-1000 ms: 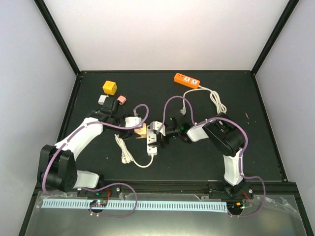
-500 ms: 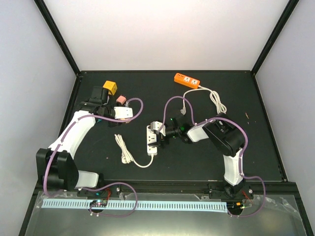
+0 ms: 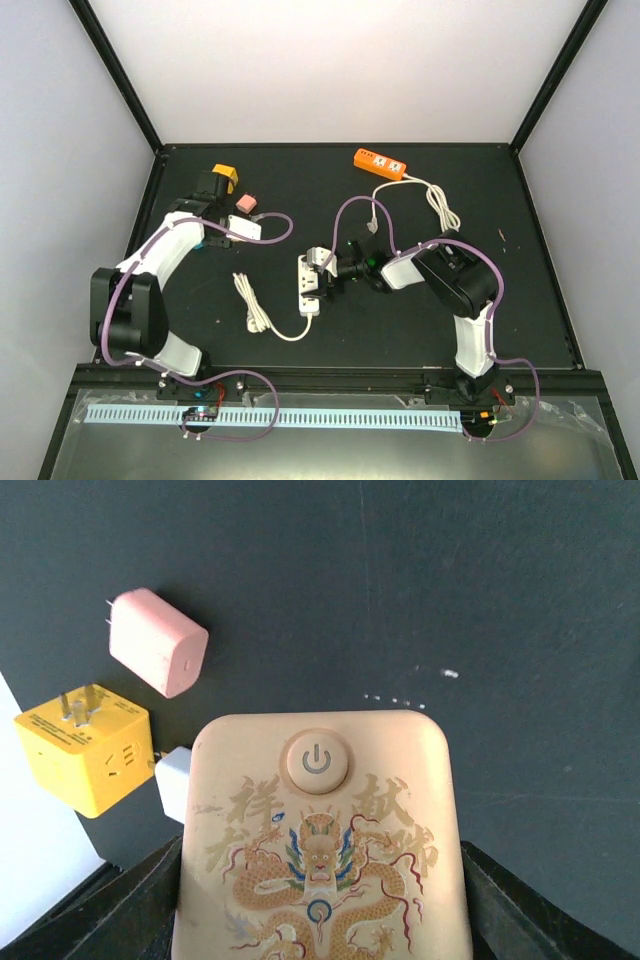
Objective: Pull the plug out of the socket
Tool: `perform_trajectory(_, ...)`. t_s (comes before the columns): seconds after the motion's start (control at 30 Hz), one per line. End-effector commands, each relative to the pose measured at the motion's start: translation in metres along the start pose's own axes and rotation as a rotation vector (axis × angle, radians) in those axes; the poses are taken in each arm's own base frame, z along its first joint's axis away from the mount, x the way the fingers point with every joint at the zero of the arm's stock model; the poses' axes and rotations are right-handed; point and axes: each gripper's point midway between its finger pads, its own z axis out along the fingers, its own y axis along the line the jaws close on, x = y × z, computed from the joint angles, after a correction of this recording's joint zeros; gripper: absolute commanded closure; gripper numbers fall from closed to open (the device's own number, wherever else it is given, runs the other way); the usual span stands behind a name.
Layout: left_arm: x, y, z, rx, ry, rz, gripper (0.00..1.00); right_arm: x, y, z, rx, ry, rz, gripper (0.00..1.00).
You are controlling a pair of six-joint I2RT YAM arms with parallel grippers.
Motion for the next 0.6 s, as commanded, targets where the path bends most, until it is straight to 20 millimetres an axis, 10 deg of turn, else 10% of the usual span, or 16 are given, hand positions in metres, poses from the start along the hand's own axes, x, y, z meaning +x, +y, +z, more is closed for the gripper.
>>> perform_trajectory(0.0, 0.012, 0.027, 0.006, -0.07, 0.111, 0.089, 0.79, 0.047, 0.016, -0.002, -0.006, 0.137, 0.074, 0.0)
perform_trajectory(0.57, 0.008, 0.031, 0.066, -0.045, 0.26, 0.228, 0.73, 0.046, 0.014, -0.002, 0.002, 0.132, 0.081, 0.0)
